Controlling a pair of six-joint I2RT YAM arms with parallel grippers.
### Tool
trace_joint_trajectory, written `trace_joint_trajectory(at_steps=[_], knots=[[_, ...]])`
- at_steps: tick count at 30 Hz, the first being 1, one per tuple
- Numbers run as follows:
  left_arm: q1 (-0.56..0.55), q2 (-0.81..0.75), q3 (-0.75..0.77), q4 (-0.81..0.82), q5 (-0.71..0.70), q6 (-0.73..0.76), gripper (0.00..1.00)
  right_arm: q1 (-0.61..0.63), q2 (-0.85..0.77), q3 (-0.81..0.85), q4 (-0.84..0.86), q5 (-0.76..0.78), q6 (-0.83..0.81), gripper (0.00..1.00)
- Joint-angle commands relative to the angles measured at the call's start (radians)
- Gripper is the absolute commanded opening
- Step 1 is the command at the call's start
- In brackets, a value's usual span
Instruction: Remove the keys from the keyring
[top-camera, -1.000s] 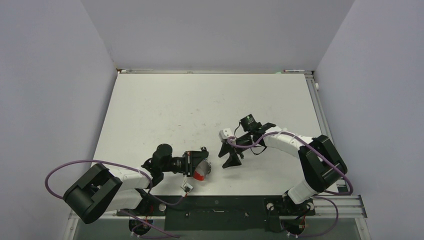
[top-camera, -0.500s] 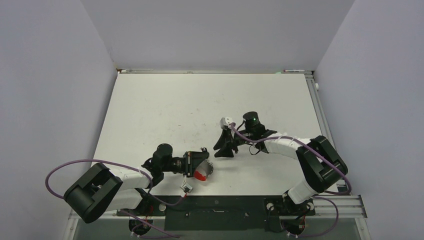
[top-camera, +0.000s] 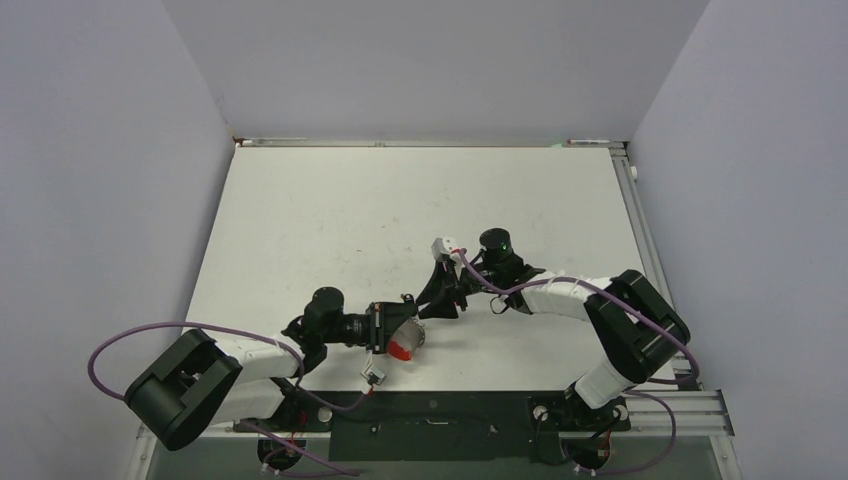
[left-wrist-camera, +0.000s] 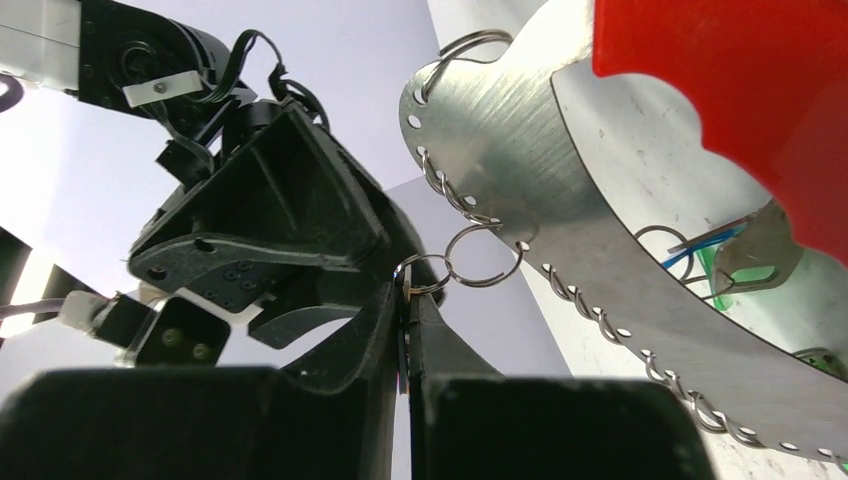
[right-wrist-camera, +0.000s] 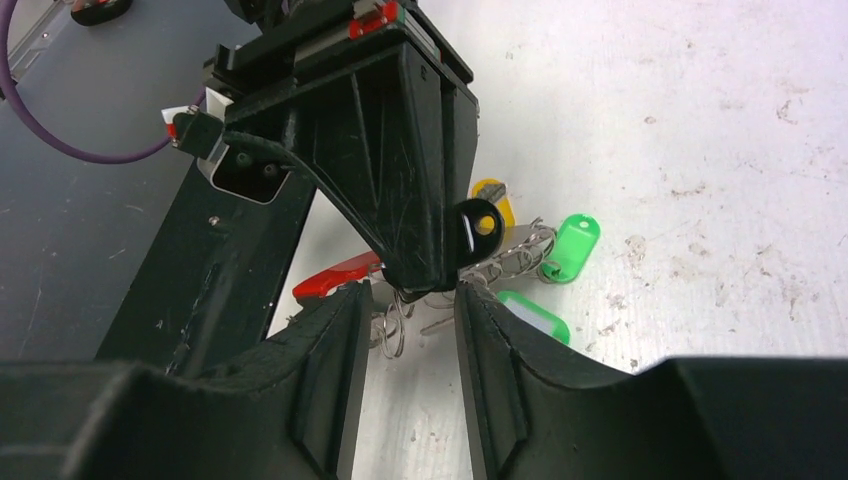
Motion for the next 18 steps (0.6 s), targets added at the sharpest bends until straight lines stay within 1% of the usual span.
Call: trace_joint_trajectory(at_steps=[1, 6, 18], knots=[[0.003, -0.035, 0.027, 0.028, 0.023, 0.009, 0.00, 0.001, 0.018, -0.017, 0.038, -0.032, -0.021, 0.37], [0.003, -0.048, 0.028, 0.013, 0.020, 0.008, 0.00, -0.006, 0.050, -0.023, 0.042, -0.045, -0.013, 0.36], [0.003, -0.040, 0.033, 0.011, 0.028, 0.012, 0.00, 0.028, 0.029, -0.037, 0.119, -0.042, 0.022, 0.32]])
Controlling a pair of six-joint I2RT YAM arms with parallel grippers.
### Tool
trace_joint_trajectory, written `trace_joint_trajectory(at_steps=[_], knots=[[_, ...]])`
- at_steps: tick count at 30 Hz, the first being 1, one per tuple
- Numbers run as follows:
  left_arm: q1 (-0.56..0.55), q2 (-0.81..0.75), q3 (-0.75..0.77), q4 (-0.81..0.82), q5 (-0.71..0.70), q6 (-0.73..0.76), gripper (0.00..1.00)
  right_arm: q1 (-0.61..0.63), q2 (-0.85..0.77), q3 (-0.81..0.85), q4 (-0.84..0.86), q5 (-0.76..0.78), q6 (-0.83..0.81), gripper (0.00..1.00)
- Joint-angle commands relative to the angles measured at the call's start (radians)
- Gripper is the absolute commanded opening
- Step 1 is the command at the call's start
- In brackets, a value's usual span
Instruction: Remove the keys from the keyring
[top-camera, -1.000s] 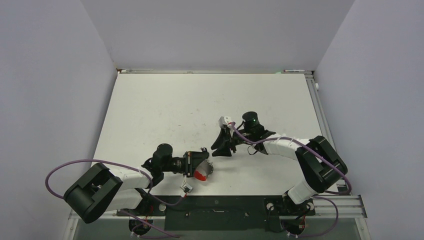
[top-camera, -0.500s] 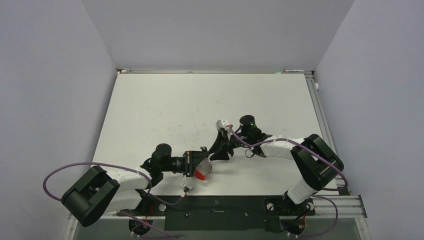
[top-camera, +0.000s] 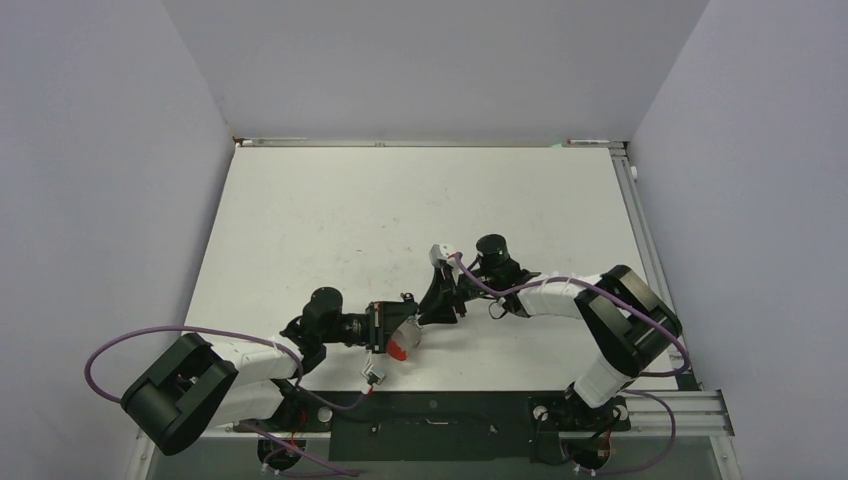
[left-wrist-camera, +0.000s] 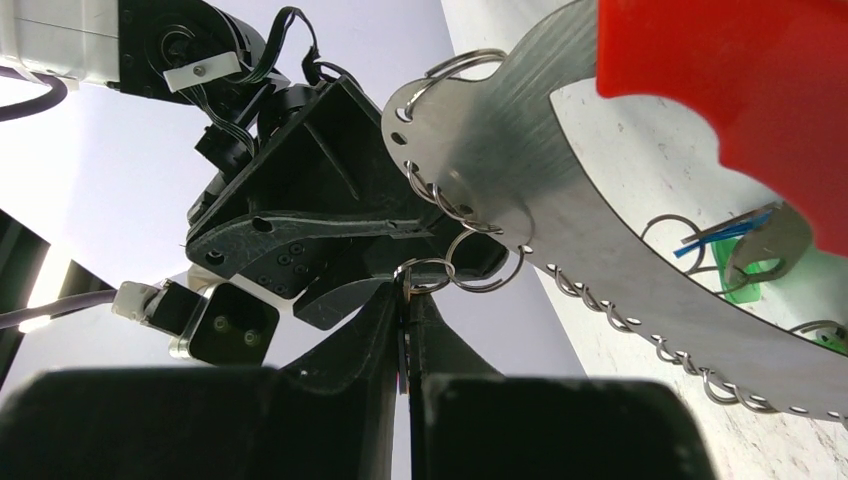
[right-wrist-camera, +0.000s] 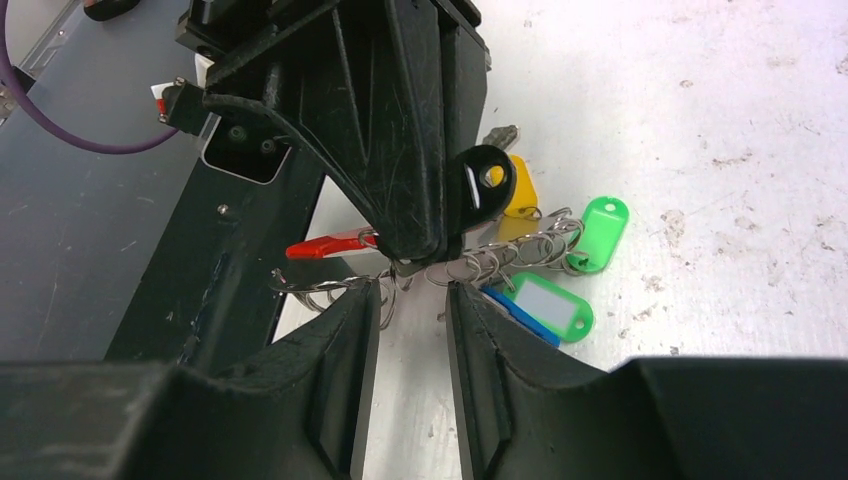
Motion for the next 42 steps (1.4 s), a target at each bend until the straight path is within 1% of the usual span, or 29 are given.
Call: trace_joint_trajectory(at_steps=[1, 12, 20, 27, 28, 31, 34, 38, 42], knots=[[0.003, -0.010, 0.034, 0.015, 0.028, 0.014, 0.00, 0.020, -0.020, -0.006, 0.093, -0.042, 0.001, 0.31], [0.004, -0.014, 0.037, 0.006, 0.019, 0.012, 0.00, 0.048, -0.004, -0.003, 0.120, -0.047, 0.024, 0.30], [0.003, -0.011, 0.041, 0.015, 0.004, -0.014, 0.00, 0.060, 0.022, 0.023, 0.025, -0.040, -0.055, 0.25], [0.003, -0.008, 0.040, 0.015, -0.006, -0.021, 0.00, 0.073, 0.017, 0.031, 0.026, -0.032, -0.057, 0.24], [0.003, -0.008, 0.039, 0.016, -0.009, -0.023, 0.00, 0.075, 0.015, 0.031, 0.024, -0.029, -0.059, 0.23], [0.003, -0.007, 0.038, 0.020, -0.013, -0.029, 0.00, 0.079, 0.013, 0.032, 0.023, -0.024, -0.063, 0.17], [0.004, -0.014, 0.033, 0.019, -0.017, -0.034, 0.00, 0.079, 0.007, 0.035, -0.001, -0.022, -0.086, 0.06], [0.006, -0.036, 0.019, 0.012, -0.049, -0.060, 0.00, 0.071, -0.003, 0.043, -0.048, -0.019, -0.121, 0.05], [0.015, -0.074, 0.014, -0.050, -0.099, -0.086, 0.00, 0.058, -0.010, 0.049, -0.052, -0.027, -0.121, 0.05]])
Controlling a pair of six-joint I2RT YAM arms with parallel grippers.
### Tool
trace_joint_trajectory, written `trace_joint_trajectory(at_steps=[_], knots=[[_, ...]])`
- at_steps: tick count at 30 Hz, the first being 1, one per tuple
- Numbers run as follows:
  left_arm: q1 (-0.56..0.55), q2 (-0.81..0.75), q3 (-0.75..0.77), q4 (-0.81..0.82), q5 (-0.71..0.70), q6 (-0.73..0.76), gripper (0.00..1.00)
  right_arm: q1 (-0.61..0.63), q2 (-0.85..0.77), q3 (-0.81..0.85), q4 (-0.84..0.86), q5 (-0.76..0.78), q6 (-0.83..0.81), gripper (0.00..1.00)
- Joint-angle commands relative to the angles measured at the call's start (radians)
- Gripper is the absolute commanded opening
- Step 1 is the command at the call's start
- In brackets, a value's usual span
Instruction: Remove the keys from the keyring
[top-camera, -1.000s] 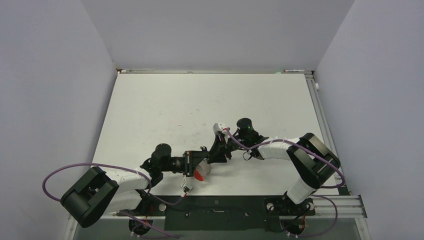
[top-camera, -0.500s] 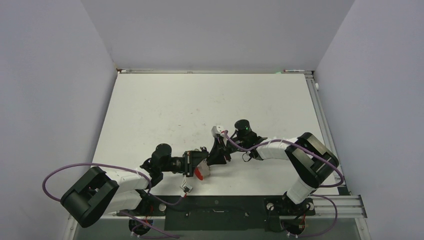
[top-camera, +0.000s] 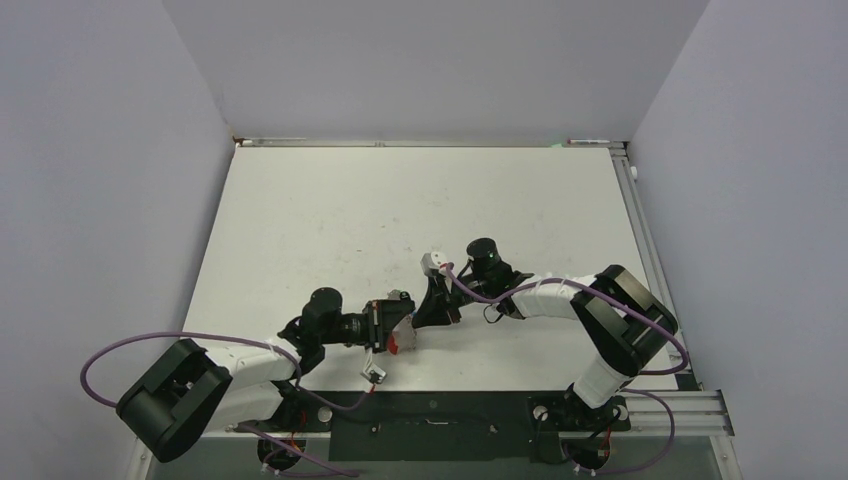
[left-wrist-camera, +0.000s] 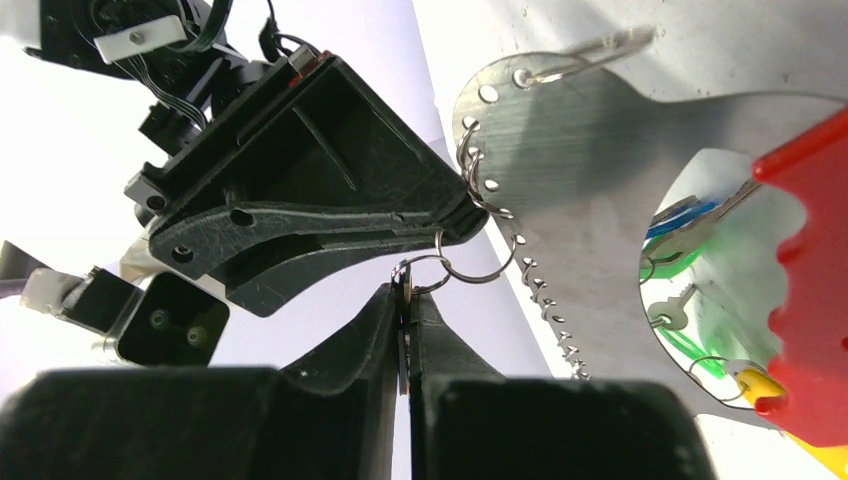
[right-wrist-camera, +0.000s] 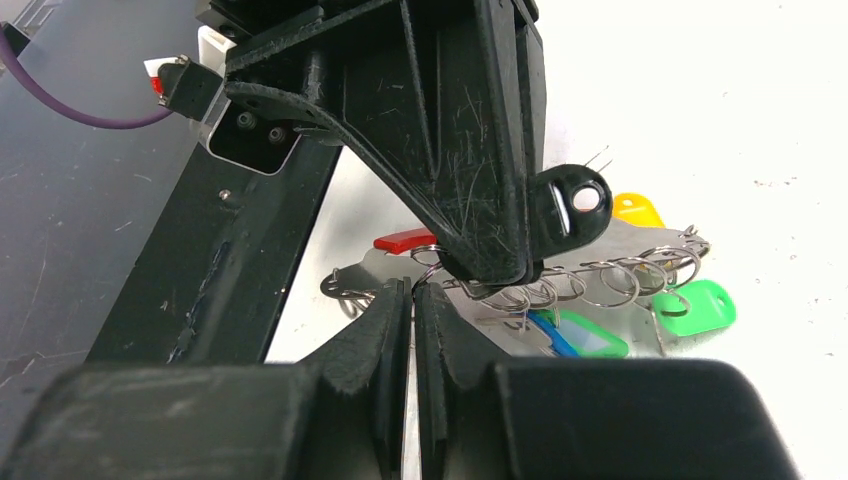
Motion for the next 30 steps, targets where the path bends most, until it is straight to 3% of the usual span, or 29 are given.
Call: trace_joint_trajectory(at_steps=[1, 18, 30], knots=[[0.018, -0.061, 0.011, -0.015, -0.057, -0.043, 0.00, -0.005, -0.024, 0.030, 0.001, -0.044, -0.041, 0.05], [0.029, -0.064, -0.075, -0.027, -0.091, -0.061, 0.00, -0.013, -0.029, 0.017, 0.115, -0.063, 0.047, 0.05], [0.029, 0.028, -0.101, 0.092, -0.084, -0.028, 0.00, -0.008, -0.024, 0.001, 0.191, -0.067, 0.092, 0.05]])
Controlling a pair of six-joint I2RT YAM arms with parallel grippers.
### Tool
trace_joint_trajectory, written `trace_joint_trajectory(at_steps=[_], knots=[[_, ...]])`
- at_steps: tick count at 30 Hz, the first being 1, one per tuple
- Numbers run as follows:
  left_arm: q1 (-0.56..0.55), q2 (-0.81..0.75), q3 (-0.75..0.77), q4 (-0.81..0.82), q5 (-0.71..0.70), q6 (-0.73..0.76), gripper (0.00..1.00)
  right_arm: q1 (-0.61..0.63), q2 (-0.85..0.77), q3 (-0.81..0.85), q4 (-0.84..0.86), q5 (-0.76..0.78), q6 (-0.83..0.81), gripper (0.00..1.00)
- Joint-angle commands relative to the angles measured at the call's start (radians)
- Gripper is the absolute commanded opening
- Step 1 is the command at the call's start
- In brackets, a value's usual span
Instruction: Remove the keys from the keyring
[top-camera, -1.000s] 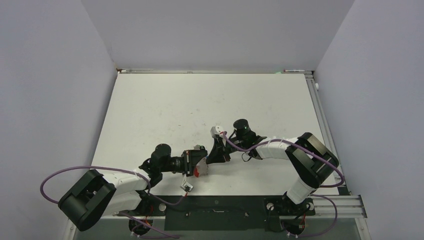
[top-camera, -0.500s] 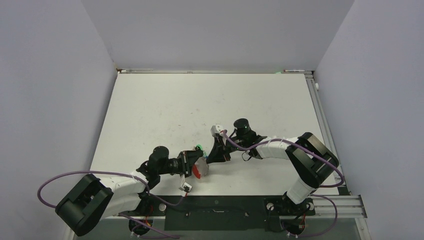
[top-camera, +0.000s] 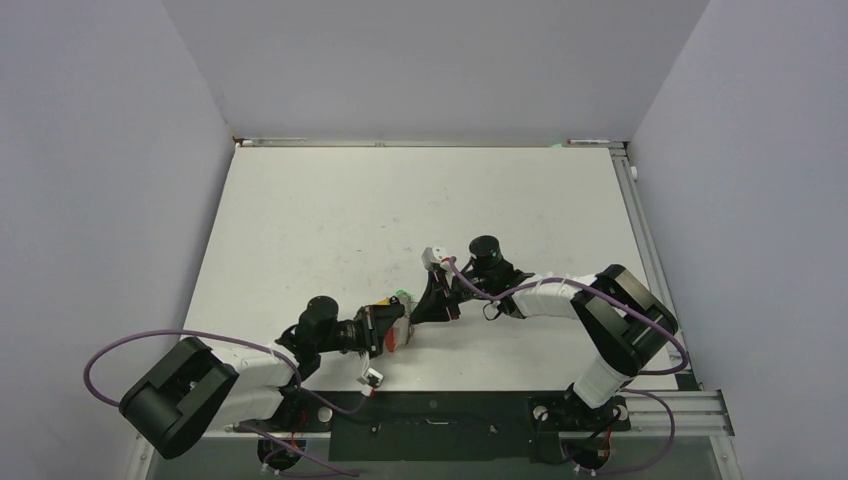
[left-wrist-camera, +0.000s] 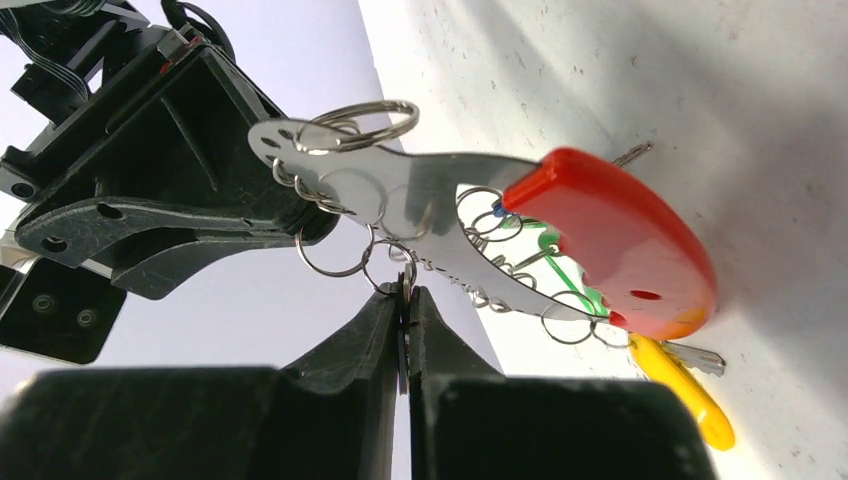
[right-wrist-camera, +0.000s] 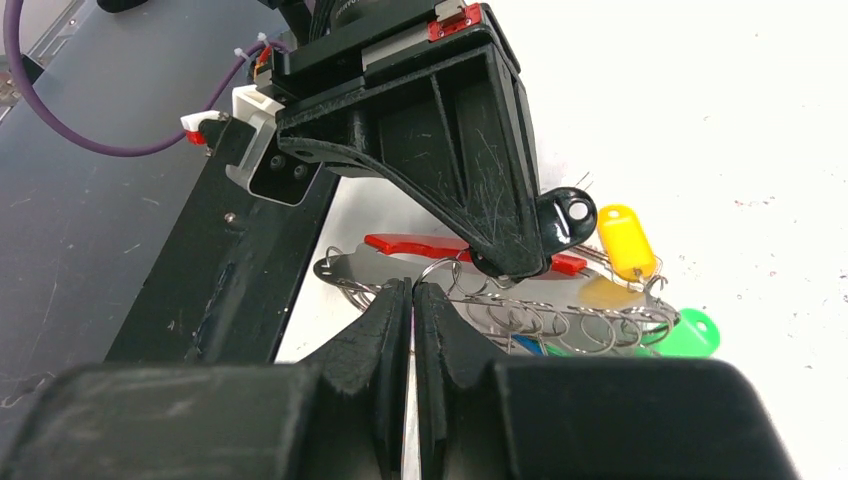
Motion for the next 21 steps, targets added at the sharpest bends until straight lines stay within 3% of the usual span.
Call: trace_joint_trajectory(at_steps=[1, 5, 14, 21], knots=[[0.006, 0.055, -0.019, 0.103, 0.012, 0.031, 0.00, 0.000, -0.022, -0.006, 0.124, -0.056, 0.016, 0.05], [0.003, 0.137, -0.034, 0.221, 0.009, 0.066, 0.00, 0.000, -0.020, -0.013, 0.162, -0.051, 0.036, 0.05], [-0.046, 0.180, -0.009, 0.264, -0.067, 0.090, 0.00, 0.010, -0.016, -0.019, 0.179, -0.052, 0.058, 0.05], [-0.054, 0.254, 0.012, 0.402, -0.123, 0.045, 0.00, 0.020, -0.016, -0.010, 0.068, -0.063, -0.022, 0.05]])
